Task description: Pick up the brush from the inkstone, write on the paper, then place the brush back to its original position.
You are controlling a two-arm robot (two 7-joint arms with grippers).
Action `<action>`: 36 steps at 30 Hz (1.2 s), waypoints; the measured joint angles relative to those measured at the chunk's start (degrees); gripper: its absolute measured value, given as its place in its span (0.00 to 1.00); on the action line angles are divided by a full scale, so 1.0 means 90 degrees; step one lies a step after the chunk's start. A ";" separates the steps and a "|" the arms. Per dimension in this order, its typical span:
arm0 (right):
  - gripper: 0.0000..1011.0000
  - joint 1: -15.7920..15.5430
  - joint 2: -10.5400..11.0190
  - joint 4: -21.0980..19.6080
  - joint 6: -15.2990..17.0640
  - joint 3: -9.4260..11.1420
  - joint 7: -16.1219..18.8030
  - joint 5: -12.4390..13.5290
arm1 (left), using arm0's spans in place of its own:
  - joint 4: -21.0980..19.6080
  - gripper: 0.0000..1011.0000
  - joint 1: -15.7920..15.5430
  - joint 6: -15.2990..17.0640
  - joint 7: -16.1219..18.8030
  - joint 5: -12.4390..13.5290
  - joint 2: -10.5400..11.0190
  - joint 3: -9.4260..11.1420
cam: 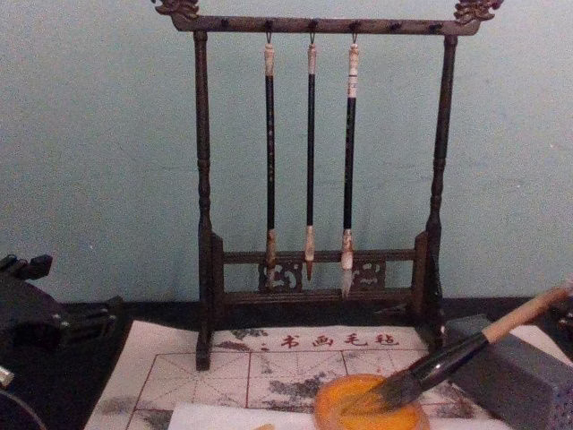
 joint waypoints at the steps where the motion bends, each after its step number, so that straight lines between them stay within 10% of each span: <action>1: 0.99 0.0000 0.0000 0.0000 0.0000 0.0000 0.0000 0.0000 | 0.0000 0.99 0.0000 0.0000 0.0000 0.0000 0.0000 0.0000; 36: 0.99 0.0000 0.0000 0.0000 0.0000 0.0000 0.0000 0.0000 | 0.0000 0.99 0.0000 0.0000 0.0000 0.0000 0.0000 0.0000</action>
